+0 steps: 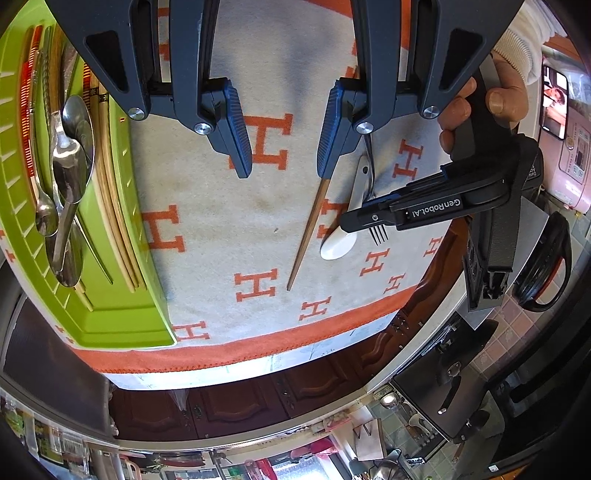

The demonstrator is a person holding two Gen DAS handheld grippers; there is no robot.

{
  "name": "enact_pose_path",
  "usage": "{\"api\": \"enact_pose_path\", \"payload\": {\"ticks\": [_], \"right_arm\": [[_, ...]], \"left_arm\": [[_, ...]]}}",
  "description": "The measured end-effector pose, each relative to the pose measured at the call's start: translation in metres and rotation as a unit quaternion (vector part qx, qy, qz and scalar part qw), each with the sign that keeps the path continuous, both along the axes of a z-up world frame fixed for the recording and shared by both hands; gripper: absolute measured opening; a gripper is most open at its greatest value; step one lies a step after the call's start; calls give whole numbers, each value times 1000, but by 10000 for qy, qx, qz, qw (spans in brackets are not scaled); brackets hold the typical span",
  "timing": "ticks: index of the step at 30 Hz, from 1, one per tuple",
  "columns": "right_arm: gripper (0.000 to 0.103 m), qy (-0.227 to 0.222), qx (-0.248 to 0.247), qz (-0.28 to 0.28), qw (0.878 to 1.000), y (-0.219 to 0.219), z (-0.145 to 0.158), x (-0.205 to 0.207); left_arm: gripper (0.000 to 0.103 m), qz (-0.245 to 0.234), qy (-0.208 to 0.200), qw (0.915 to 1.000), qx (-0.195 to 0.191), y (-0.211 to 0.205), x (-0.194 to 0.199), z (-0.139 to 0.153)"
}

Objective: Organize utensils
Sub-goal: 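Grasp the brown chopstick with the right gripper while the left gripper grasps the white ceramic spoon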

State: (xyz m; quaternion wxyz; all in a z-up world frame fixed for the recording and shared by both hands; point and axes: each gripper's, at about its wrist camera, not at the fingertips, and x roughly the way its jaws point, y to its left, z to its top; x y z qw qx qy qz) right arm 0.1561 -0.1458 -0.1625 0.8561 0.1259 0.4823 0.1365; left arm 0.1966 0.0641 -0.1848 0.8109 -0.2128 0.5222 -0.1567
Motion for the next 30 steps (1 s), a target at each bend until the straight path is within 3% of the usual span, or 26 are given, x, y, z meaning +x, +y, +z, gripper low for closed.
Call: {"api": "enact_pose_path", "payload": {"ticks": [7, 12, 20, 22, 30], "right_arm": [[37, 46, 1, -21, 10000, 1, -5, 1], [37, 73, 1, -58, 10000, 1, -8, 1], [37, 43, -21, -82, 10000, 1, -8, 0], [37, 46, -6, -91, 9999, 1, -8, 0], [37, 271, 248, 123, 9993, 9, -8, 12]], "left_arm": [[25, 93, 1, 9999, -133, 0, 7, -3], [25, -19, -19, 10000, 0, -13, 11, -1], [7, -338, -194, 9977, 548, -47, 9, 6], [7, -346, -270, 9969, 652, -52, 7, 8], [7, -91, -606, 9968, 518, -23, -15, 35]]}}
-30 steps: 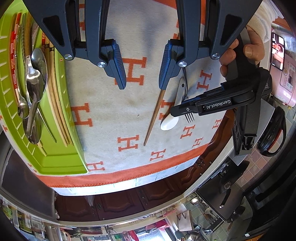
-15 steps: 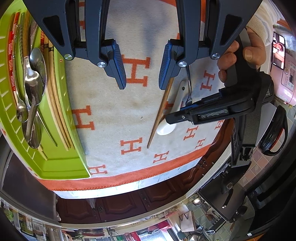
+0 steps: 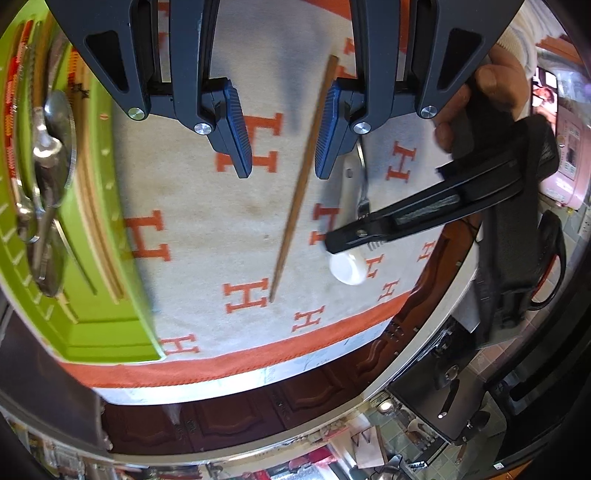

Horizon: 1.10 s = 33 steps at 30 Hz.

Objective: Organize utensils
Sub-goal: 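Grasp the brown chopstick with the right gripper while the left gripper grasps the white ceramic spoon, then carry the chopstick and white spoon into the green tray and release both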

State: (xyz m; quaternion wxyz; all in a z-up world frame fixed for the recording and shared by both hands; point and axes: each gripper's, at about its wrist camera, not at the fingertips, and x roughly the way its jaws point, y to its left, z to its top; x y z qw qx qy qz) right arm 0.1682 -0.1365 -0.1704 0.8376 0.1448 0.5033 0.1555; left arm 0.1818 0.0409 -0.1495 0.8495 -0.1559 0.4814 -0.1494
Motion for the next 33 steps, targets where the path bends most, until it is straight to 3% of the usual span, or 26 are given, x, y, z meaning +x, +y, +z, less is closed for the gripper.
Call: {"api": "enact_pose_path", "payload": {"ticks": [3, 8, 14, 20, 27, 33], "right_arm": [[37, 97, 3, 93, 9999, 13, -1, 12], [36, 143, -424, 252, 9987, 43, -7, 30], [25, 373, -1066, 307, 9931, 68, -26, 37], [11, -49, -1688, 346, 9850, 81, -33, 33], [6, -376, -1510, 128, 9877, 71, -34, 23], [6, -322, -800, -176, 9961, 39, -14, 12]], "left_arm": [[7, 96, -140, 9998, 51, 17, -16, 15], [7, 215, -134, 9996, 85, 41, -39, 28], [7, 340, -155, 9991, 198, 60, -53, 33], [7, 399, -318, 9983, 290, 63, -62, 35], [7, 343, -251, 9988, 254, 61, -67, 31], [7, 205, -311, 9989, 282, 50, -72, 39]]}}
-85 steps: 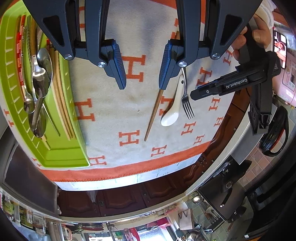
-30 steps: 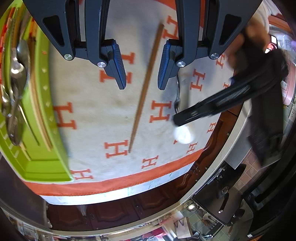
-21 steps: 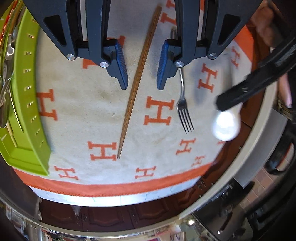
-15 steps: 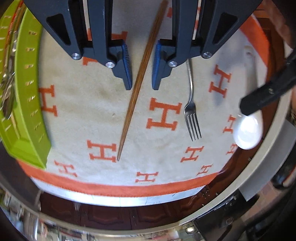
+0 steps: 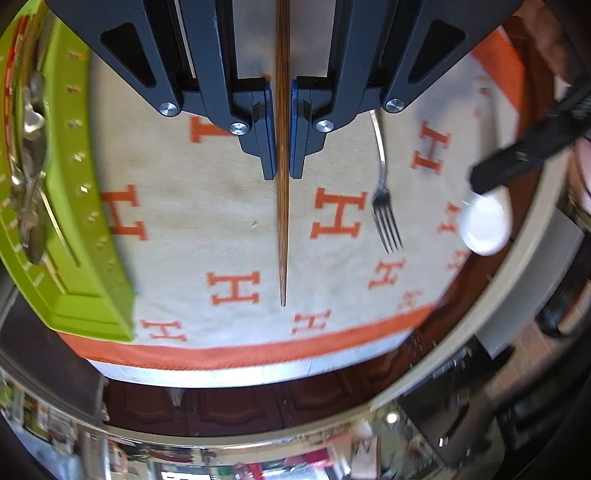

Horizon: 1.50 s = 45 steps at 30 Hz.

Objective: Organize utensils
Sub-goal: 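Carry the chopstick and white spoon into the green tray and release both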

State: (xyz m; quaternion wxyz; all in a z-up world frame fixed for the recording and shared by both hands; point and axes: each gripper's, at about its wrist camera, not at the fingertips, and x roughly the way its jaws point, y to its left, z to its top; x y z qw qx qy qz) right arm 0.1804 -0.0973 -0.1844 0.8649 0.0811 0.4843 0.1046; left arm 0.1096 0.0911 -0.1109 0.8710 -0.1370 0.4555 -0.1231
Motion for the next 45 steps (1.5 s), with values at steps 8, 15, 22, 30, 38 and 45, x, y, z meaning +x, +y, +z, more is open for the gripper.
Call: {"api": "enact_pose_path", "payload": {"ticks": [8, 15, 22, 30, 38, 45], "right_arm": [[6, -353, 376, -520, 9973, -78, 55, -35], [6, -535, -343, -888, 9940, -158, 70, -62], [7, -155, -843, -926, 9920, -205, 41, -57], [22, -393, 248, -1490, 9878, -240, 37, -69], [36, -1075, 237, -2114, 9712, -252, 63, -86], [36, -1026, 244, -1921, 9757, -228, 66, -94]], "left_arm": [[7, -591, 0, 9981, -162, -54, 0, 12], [7, -1466, 54, 9889, -231, -146, 7, 17], [7, -2035, 333, 9784, -151, -228, 20, 5], [7, -2194, 603, 9735, 226, -268, 24, -20], [53, -1954, 54, 9797, 445, -253, 5, 3], [72, -1384, -144, 9888, 542, -203, -10, 17]]}}
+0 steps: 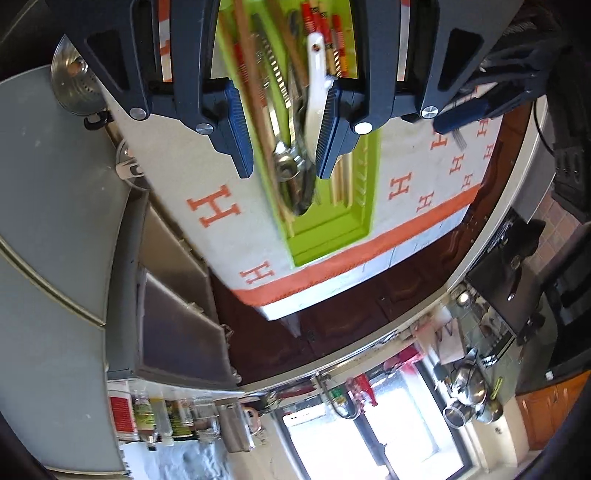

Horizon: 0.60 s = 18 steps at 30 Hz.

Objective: Organize utensils
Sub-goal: 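Carry the chopstick and white spoon into the green tray and release both, then lower the right gripper onto the metal fork and grasp its handle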

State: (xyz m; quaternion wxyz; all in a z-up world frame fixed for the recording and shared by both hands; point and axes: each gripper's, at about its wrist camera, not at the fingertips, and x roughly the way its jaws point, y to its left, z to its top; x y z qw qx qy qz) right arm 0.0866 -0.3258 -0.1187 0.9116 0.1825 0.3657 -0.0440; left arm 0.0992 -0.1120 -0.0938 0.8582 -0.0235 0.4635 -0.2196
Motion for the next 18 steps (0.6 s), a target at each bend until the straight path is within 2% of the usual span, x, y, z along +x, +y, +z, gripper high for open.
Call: {"api": "enact_pose_path", "payload": {"ticks": [10, 15, 18], "right_arm": [[36, 184, -136, 573, 9981, 58, -5, -10], [36, 275, -216, 893, 9954, 95, -7, -16], [36, 344, -298, 1134, 9925, 117, -8, -17]], "left_arm": [[76, 870, 151, 9961, 33, 75, -16, -5], [76, 1180, 15, 9929, 136, 100, -26, -3], [84, 1337, -58, 9909, 162, 112, -30, -1]]}}
